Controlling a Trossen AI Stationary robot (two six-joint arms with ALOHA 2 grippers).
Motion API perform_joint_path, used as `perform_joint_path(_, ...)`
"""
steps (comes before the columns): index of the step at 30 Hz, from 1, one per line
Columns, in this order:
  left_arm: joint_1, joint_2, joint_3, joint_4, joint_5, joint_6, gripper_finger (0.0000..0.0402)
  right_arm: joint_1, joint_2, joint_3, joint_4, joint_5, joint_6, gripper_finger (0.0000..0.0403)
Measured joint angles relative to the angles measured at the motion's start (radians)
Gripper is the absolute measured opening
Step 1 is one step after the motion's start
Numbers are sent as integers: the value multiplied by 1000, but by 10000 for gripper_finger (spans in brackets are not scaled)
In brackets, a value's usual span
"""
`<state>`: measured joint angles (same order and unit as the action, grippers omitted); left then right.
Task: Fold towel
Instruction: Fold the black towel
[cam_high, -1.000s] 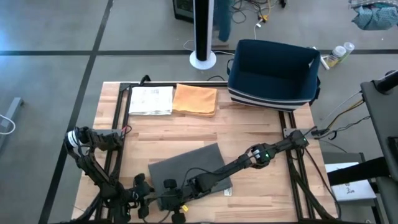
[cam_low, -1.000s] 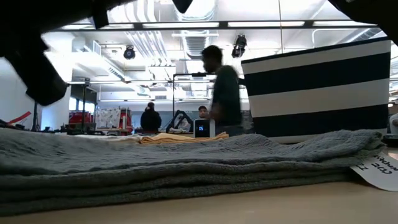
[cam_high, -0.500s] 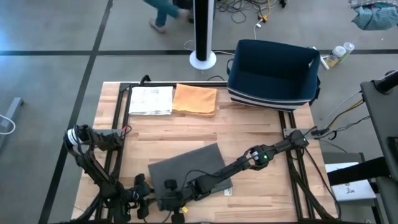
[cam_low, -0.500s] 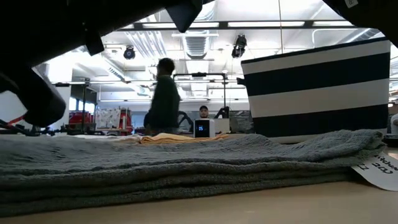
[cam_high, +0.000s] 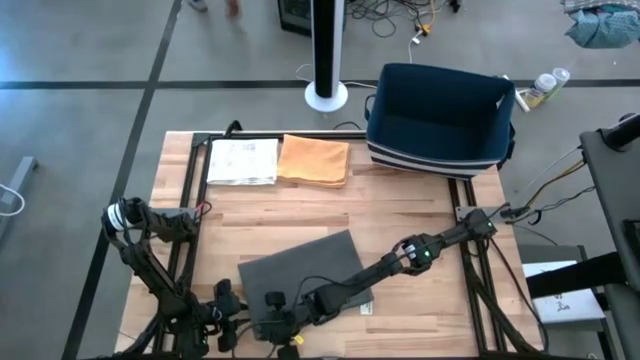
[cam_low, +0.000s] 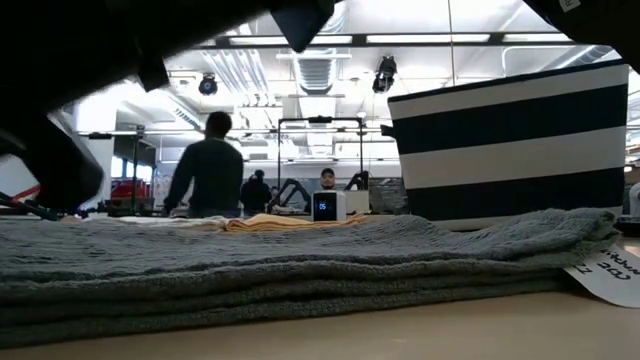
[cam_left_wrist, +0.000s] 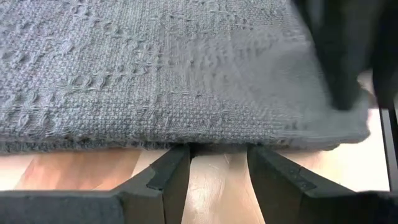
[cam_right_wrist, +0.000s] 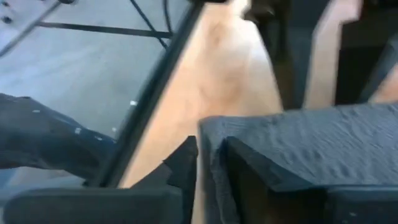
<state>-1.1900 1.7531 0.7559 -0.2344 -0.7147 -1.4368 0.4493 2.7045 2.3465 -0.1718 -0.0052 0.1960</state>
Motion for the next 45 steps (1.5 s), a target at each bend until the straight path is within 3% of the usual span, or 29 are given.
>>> perform_joint_path(5,1,-2,0,-1,0,0,153,8,-34,9,24,5,-16,134)
perform_joint_path(9,0,-2,0,-2,0,2,153,4,-42,8,47,85,-89,148)
perform_joint_path(16,0,-3,0,-2,3,-9,153,-16,62,4,208,105,-118,129)
perform_joint_path(29,2,-37,-1,-32,85,-11,153,-9,122,7,222,102,-84,101)
perform_joint_path(34,-1,-137,31,-216,179,-60,153,-9,122,7,217,101,-81,105)
perform_joint_path(36,0,-184,48,-316,129,-93,153,-7,123,7,215,103,-62,109)
perform_joint_path(40,8,-240,35,-336,-67,-95,153,-3,124,7,214,107,-58,112)
perform_joint_path(45,57,-229,-51,-308,-100,-101,153,1,124,7,215,106,-63,100)
